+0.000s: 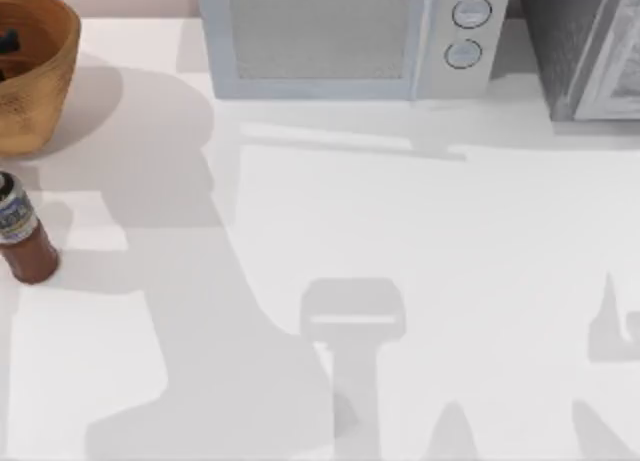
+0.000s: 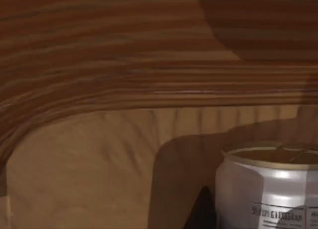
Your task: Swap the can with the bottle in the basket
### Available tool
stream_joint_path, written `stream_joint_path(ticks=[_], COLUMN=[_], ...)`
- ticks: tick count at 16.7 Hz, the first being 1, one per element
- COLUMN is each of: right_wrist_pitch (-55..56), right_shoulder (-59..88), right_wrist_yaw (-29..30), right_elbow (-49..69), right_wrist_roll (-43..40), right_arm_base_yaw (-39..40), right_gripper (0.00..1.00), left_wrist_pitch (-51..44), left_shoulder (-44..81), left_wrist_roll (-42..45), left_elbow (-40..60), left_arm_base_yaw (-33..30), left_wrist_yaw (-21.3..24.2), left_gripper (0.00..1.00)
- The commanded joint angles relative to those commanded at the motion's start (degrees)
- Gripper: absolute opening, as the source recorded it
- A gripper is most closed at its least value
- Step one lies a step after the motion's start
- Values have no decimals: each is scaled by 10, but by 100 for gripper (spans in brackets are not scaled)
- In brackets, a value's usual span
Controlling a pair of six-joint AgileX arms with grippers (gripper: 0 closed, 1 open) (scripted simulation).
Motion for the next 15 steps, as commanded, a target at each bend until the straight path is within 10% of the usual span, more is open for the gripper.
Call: stream_joint_path(ticks=[15], right_wrist_pitch=[0], right_shoulder=[0], right_wrist_yaw=[0], right_elbow=[0], right_wrist_roll=[0], right_arm_base_yaw=[0], right_gripper=[100], left_wrist_pitch=[45], left_shoulder=[-162], left_wrist_roll=[-21], left_elbow=[-148], left_arm_base_yaw=[-23], left_wrist_yaw=[-6], left_gripper=[0])
